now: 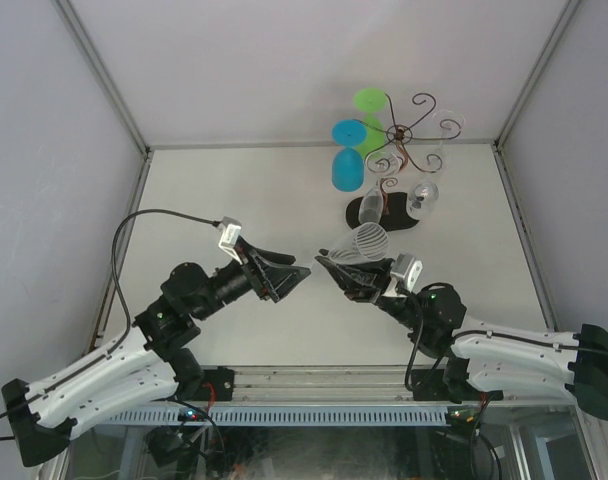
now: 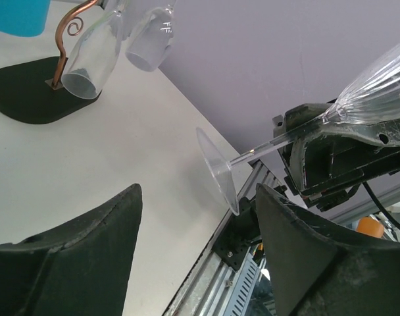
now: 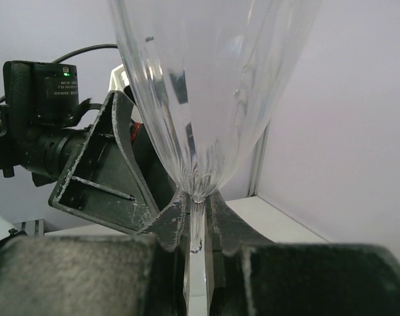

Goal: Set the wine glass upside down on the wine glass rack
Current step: Adjust the wine glass.

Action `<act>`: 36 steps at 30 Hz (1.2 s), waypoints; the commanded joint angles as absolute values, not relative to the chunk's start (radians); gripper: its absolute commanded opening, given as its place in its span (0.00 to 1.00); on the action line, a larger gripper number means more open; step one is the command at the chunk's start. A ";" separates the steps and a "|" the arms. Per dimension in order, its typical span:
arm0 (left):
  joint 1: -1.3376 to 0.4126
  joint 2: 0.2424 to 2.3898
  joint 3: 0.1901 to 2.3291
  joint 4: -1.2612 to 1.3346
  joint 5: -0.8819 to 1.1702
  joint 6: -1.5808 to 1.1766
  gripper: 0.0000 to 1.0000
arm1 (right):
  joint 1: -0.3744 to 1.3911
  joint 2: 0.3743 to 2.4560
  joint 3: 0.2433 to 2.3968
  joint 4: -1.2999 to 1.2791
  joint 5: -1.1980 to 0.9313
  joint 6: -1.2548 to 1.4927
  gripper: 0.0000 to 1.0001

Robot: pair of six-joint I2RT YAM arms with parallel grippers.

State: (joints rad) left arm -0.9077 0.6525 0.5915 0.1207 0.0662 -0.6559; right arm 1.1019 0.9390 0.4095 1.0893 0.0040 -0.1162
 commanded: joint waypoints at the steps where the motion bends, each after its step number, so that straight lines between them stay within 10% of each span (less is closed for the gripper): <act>1: -0.911 0.666 0.660 0.202 0.102 -0.696 0.71 | 1.112 0.941 0.459 1.134 -0.029 -0.119 0.00; 22: -0.913 0.693 0.658 0.261 0.160 -0.735 0.01 | 1.132 0.969 0.461 1.126 -0.021 -0.153 0.00; 36: -0.913 0.625 0.669 0.182 0.076 -0.690 0.00 | 1.135 0.910 0.458 0.989 0.008 -0.172 0.41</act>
State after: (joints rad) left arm -0.9077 0.6579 0.5972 0.2073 0.1062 -0.7372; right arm 1.1286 0.9424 0.4198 1.0389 -0.0158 -0.1612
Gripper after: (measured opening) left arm 0.011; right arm 0.384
